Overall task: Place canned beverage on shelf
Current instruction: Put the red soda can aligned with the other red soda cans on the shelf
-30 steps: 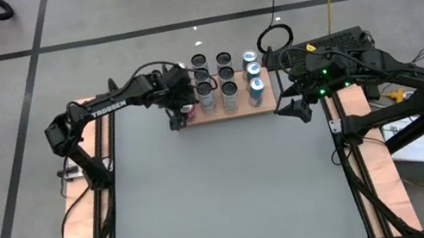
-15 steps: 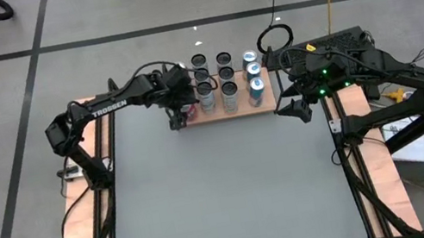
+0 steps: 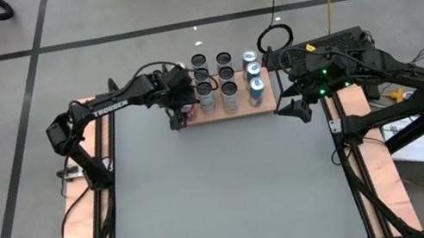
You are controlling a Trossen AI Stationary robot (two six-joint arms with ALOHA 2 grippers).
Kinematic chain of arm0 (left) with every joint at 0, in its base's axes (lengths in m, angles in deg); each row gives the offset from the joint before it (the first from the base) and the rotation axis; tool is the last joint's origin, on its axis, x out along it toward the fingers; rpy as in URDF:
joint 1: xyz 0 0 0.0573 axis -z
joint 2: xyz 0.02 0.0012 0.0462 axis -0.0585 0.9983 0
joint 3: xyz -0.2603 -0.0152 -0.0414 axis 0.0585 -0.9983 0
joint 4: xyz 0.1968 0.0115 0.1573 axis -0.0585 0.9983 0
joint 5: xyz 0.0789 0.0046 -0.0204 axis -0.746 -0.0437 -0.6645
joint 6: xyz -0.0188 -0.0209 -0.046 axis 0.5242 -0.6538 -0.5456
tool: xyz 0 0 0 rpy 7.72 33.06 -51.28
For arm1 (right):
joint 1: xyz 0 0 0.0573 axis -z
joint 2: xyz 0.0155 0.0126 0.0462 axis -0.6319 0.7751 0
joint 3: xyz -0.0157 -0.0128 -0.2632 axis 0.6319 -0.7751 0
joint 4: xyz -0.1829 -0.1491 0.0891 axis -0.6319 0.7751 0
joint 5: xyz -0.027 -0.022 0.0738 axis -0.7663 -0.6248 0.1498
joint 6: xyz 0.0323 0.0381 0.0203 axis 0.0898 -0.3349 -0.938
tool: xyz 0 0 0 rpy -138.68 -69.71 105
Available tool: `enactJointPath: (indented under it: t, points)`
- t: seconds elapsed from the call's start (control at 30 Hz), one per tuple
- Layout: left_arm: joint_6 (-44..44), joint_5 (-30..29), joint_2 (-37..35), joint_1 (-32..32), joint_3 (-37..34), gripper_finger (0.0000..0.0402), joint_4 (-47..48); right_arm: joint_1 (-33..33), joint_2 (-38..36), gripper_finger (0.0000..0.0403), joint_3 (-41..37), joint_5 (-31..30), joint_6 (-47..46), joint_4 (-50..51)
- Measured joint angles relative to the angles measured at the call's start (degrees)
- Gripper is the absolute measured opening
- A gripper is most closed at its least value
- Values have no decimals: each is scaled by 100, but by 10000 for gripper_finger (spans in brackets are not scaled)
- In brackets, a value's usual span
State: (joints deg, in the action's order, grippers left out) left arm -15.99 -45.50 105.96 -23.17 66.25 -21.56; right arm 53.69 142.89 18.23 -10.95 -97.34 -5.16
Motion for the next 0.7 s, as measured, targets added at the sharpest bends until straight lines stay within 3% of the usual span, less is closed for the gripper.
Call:
enactJointPath:
  t: [0.3, 0.7]
  points:
    - [-37, -76, 0, 3, 0, 324, -9, 0, 0, 345, 0, 2, 39, 0]
    - [-38, -95, -6, 43, 7, 386, -13, 0, 0, 345, 0, 2, 41, 0]
